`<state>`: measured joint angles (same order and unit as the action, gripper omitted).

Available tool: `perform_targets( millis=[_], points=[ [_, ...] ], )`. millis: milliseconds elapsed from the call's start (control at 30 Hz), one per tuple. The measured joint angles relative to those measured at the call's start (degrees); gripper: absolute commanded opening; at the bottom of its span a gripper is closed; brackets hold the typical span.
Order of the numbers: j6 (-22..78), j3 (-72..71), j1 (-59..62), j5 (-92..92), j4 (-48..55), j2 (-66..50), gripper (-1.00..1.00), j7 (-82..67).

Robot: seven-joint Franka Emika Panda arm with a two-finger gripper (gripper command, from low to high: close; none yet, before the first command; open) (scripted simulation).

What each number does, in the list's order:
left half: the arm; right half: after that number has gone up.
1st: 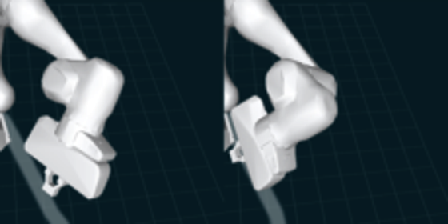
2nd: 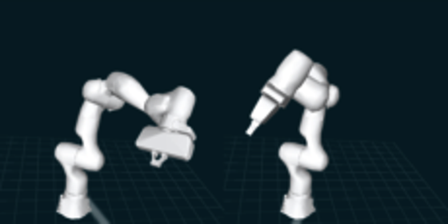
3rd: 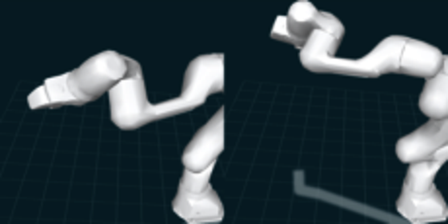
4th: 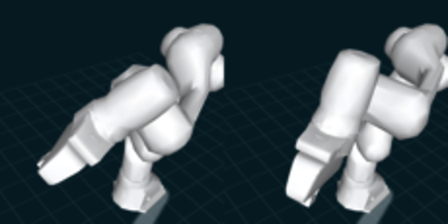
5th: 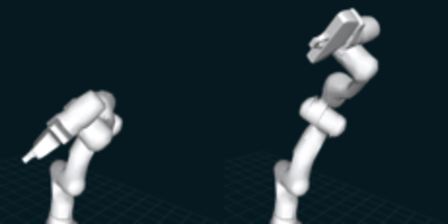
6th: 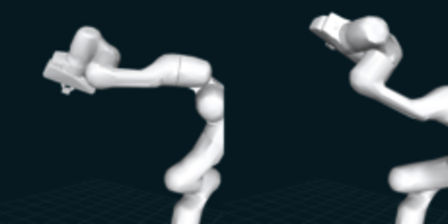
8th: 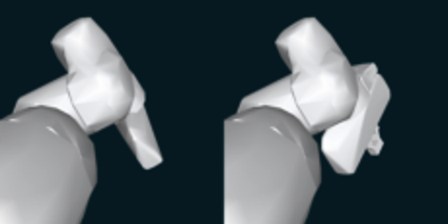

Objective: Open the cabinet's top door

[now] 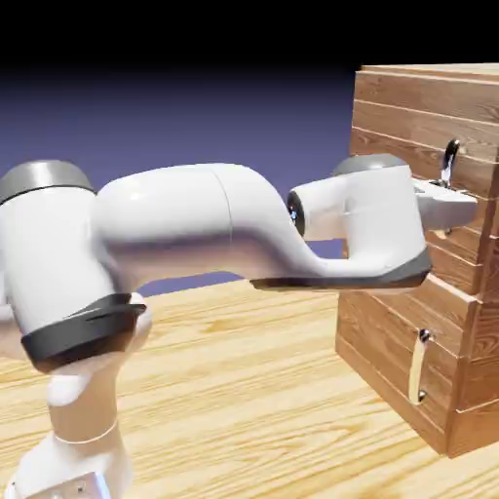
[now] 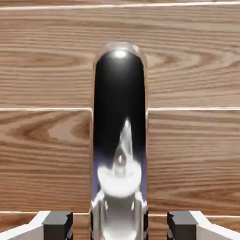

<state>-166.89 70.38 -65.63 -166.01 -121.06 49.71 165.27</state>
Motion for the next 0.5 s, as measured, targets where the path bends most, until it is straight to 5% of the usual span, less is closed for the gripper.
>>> perform_targets(
  millis=[500],
  points=[
    [15.1,-26.6,31.1,17.3,-21.6,-4.1,-1.0,0.7]
  ],
)
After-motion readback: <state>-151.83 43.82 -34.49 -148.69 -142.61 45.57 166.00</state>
